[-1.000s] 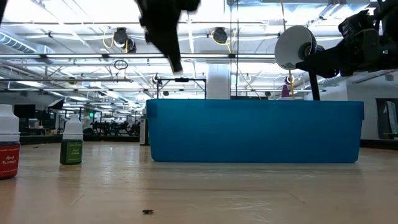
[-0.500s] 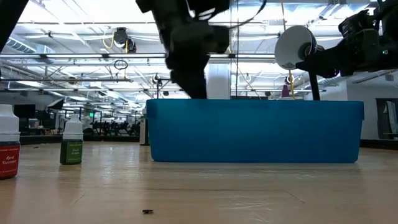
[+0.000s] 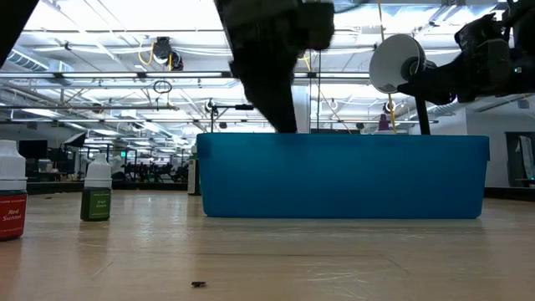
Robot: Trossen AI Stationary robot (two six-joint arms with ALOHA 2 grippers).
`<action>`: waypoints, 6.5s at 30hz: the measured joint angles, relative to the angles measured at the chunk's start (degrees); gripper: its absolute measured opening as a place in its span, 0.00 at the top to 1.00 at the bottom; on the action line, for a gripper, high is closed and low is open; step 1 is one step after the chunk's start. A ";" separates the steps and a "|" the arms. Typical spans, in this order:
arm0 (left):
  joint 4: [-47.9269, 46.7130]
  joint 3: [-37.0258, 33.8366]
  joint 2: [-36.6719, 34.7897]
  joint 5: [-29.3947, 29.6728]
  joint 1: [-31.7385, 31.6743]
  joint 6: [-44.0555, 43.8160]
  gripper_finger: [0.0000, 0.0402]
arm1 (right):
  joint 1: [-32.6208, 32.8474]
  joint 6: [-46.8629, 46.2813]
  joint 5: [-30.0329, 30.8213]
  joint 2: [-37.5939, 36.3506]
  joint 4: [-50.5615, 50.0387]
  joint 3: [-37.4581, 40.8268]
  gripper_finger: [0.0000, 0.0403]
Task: Pick & Place food coloring
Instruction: Put the small purple food coloring bottle into the blue bin, then put the small green food coloring bottle into the blue bin, then put the small blue food coloring bottle into the blue bin
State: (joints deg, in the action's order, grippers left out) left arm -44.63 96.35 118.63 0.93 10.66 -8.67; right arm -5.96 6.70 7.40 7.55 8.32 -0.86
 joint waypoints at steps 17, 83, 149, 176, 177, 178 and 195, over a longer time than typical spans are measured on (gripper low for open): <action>-2.24 0.39 4.13 0.63 -1.03 -3.04 0.83 | 0.00 0.00 0.00 0.41 0.09 0.00 0.31; -21.31 -8.24 -0.59 3.52 17.09 -33.70 0.39 | 0.02 0.00 0.00 0.89 0.13 0.00 0.31; -25.80 9.63 0.53 5.57 -6.41 -1.21 0.85 | 0.02 -0.02 0.02 0.87 0.09 0.00 0.31; -25.30 9.58 10.07 3.61 -5.70 0.02 0.57 | 0.02 0.00 0.00 0.87 0.09 0.00 0.31; -25.34 9.58 10.05 3.59 -5.70 -0.04 0.55 | 0.00 0.00 0.02 0.88 0.09 0.01 0.31; -25.51 9.62 9.99 3.58 -5.70 -0.28 0.54 | 0.01 0.00 0.00 0.87 0.09 0.00 0.31; -32.25 1.00 -18.57 11.63 6.05 -24.24 0.49 | 0.02 0.00 0.00 0.89 0.09 0.00 0.31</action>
State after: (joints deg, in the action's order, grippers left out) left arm -76.88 97.35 100.06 12.56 16.70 -32.91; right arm -5.93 6.70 7.40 8.45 8.40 -0.86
